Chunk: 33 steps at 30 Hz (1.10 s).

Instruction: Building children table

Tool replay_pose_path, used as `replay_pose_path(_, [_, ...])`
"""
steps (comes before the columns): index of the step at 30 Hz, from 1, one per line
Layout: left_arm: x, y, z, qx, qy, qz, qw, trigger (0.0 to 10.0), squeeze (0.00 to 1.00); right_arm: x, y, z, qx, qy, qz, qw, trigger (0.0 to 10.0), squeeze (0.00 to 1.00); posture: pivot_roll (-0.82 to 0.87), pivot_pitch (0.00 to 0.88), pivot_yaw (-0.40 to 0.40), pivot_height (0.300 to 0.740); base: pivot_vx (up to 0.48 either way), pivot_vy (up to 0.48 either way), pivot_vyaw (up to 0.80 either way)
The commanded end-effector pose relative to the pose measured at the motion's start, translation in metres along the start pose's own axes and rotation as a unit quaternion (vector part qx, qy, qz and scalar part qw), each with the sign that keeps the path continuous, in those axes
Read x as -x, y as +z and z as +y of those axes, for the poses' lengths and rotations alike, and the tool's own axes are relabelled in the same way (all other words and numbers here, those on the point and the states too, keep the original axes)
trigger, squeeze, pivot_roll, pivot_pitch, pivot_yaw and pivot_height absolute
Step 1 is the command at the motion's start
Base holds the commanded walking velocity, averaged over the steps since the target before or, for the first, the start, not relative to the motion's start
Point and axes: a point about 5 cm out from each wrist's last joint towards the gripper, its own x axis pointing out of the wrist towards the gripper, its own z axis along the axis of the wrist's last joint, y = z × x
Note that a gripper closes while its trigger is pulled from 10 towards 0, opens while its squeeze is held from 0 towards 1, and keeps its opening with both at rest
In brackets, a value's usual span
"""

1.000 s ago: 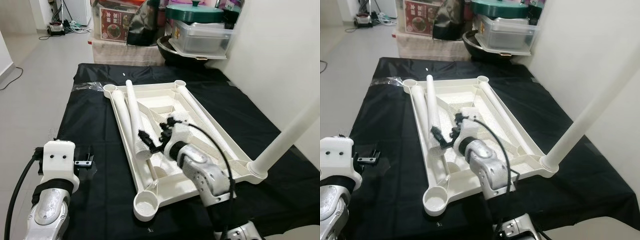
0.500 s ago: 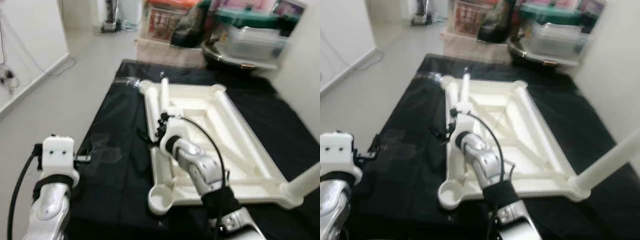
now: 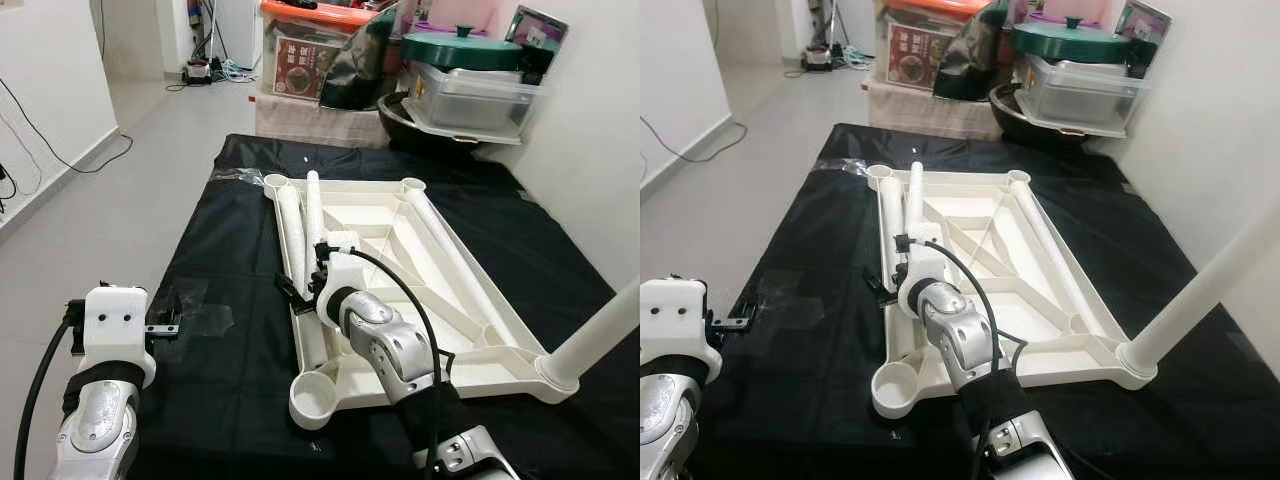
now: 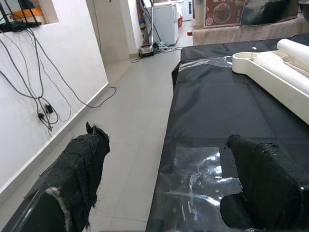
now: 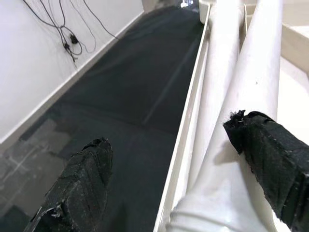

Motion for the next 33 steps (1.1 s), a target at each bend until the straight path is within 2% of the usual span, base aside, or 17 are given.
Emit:
replay_pose_path(1, [-0.001,-0.003,-0.004,-0.002,-0.007,0.003,1.000,10.0,0.00,0.002,0.010,-0.004,0.008,-0.015,-0.026,1.000,10.0,0.00,0.18,0.000,-0.142,0.714,0.000,0.000,0.00])
replay_pose_path(7, [-0.001,-0.004,-0.005,-0.003,-0.008,0.003,1.000,10.0,0.00,0.001,0.006,-0.012,0.016,-0.052,-0.006,0.999,10.0,0.00,0.18,0.000,-0.142,0.714,0.000,0.000,0.00])
replay_pose_path(10, [-0.002,-0.004,-0.005,-0.002,-0.008,0.003,1.000,10.0,0.00,0.001,-0.003,-0.019,0.007,-0.083,0.024,0.996,10.0,0.00,0.18,0.000,-0.144,0.714,0.000,0.000,0.00])
replay_pose_path(14, [-0.002,-0.004,-0.006,-0.002,-0.008,0.003,1.000,10.0,0.00,0.002,-0.015,-0.022,-0.046,-0.095,0.068,0.992,10.0,0.00,0.17,0.000,-0.144,0.714,0.000,0.000,0.00])
replay_pose_path(17, [-0.002,-0.004,-0.006,-0.002,-0.008,0.003,1.000,10.0,0.00,0.001,-0.019,-0.022,-0.067,-0.094,0.082,0.990,10.0,0.00,0.17,0.000,-0.145,0.714,0.000,0.000,0.00])
replay_pose_path(18, [-0.003,-0.004,-0.006,-0.003,-0.008,0.003,1.000,10.0,0.00,0.000,-0.023,-0.019,-0.098,-0.082,0.106,0.986,10.0,0.00,0.17,0.000,-0.146,0.714,0.000,0.000,0.00])
replay_pose_path(24, [-0.004,-0.004,-0.005,-0.004,-0.006,0.002,1.000,10.0,0.00,-0.001,-0.024,-0.013,-0.110,-0.065,0.124,0.984,10.0,0.00,0.17,0.000,-0.150,0.714,0.000,0.000,0.00])
replay_pose_path(25, [-0.004,-0.004,-0.005,-0.007,-0.005,0.003,1.000,10.0,0.00,-0.001,-0.027,-0.008,-0.121,-0.045,0.145,0.981,10.0,0.00,0.17,0.000,-0.152,0.714,0.000,0.000,0.00])
replay_pose_path(27, [-0.004,-0.004,-0.005,-0.007,-0.005,0.003,1.000,10.0,0.00,-0.001,-0.027,-0.008,-0.121,-0.045,0.145,0.981,10.0,0.00,0.17,0.000,-0.152,0.714,0.000,0.000,0.00])
replay_pose_path(28, [-0.004,-0.005,-0.004,-0.009,-0.004,0.004,1.000,10.0,0.00,0.000,-0.029,-0.004,-0.130,-0.028,0.165,0.977,10.0,0.00,0.17,0.000,-0.152,0.714,0.000,0.000,0.00])
replay_pose_path(33, [-0.004,-0.005,-0.005,-0.012,-0.004,0.005,1.000,10.0,0.00,0.001,-0.030,-0.002,-0.127,-0.017,0.177,0.976,10.0,0.00,0.17,0.000,-0.153,0.714,0.000,0.000,0.00])
